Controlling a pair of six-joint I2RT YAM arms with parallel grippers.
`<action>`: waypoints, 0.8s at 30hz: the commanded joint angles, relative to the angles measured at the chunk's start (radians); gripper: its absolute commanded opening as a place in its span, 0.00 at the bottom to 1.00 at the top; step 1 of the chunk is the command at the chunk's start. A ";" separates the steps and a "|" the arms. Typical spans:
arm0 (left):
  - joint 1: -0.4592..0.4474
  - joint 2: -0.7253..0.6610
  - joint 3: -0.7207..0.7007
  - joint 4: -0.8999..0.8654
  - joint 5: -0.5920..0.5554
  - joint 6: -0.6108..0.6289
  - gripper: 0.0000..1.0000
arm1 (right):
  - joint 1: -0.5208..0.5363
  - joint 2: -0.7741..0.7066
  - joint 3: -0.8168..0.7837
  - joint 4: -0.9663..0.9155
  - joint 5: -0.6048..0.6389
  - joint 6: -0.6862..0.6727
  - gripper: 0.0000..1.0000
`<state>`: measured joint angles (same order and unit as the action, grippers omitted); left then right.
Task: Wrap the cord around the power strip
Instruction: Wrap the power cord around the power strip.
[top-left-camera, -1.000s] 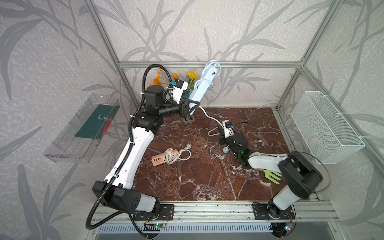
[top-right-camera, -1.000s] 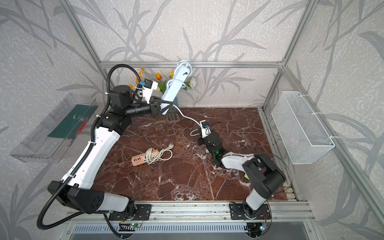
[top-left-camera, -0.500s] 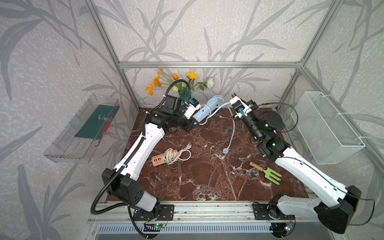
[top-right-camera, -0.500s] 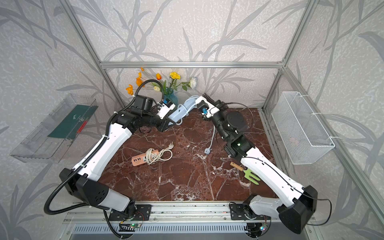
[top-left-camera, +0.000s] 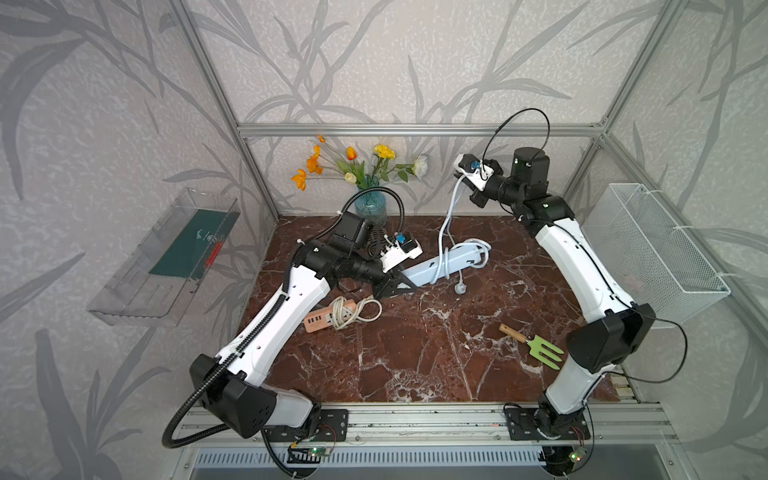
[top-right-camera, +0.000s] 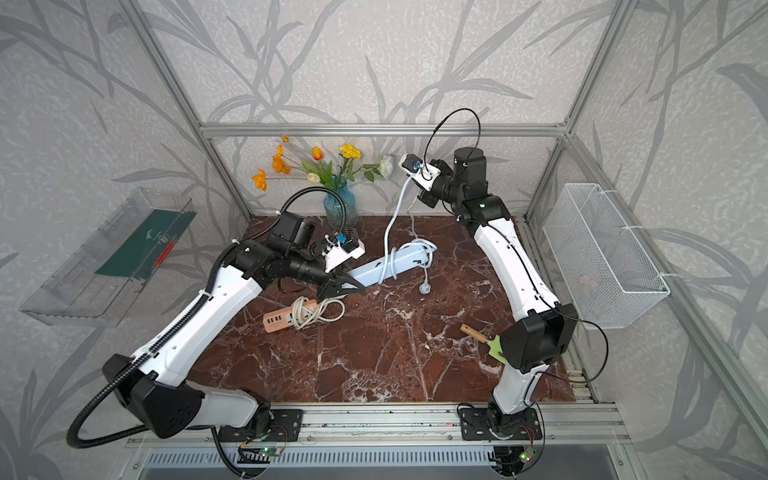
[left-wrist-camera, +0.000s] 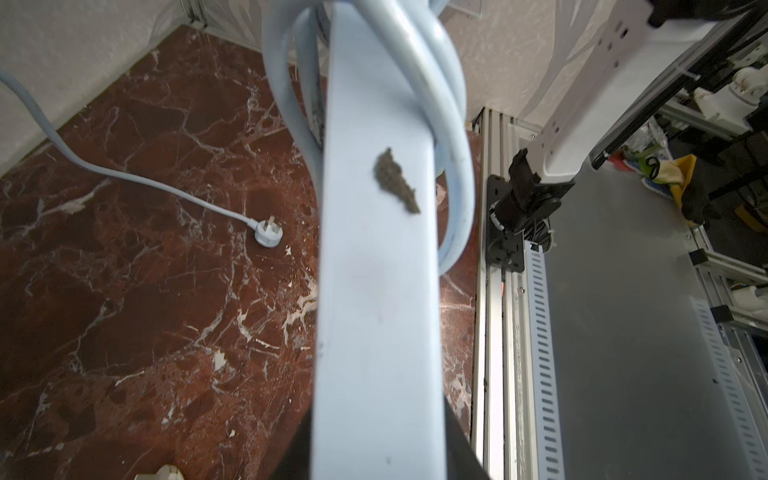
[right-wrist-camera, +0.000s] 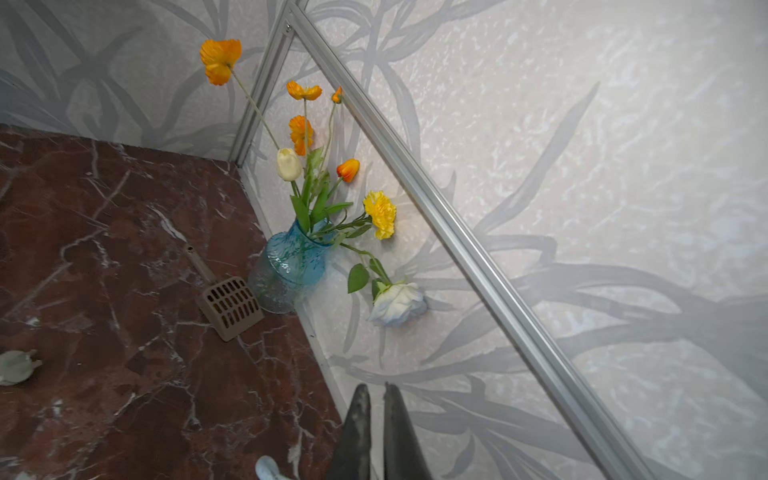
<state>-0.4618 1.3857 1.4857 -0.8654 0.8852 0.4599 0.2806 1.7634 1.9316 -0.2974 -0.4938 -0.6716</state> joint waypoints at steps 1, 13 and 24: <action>0.061 -0.099 -0.045 0.311 0.167 -0.148 0.00 | -0.011 -0.006 -0.149 0.085 -0.129 0.239 0.00; 0.059 -0.018 0.124 0.723 0.104 -0.475 0.00 | 0.107 0.003 -0.744 0.938 0.173 0.730 0.13; -0.018 0.024 0.251 0.579 0.067 -0.402 0.00 | 0.212 0.224 -0.637 1.099 0.354 0.810 0.25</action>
<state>-0.4835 1.4155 1.6886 -0.3130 0.9531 0.0353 0.4938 1.9690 1.2400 0.7364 -0.1875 0.0963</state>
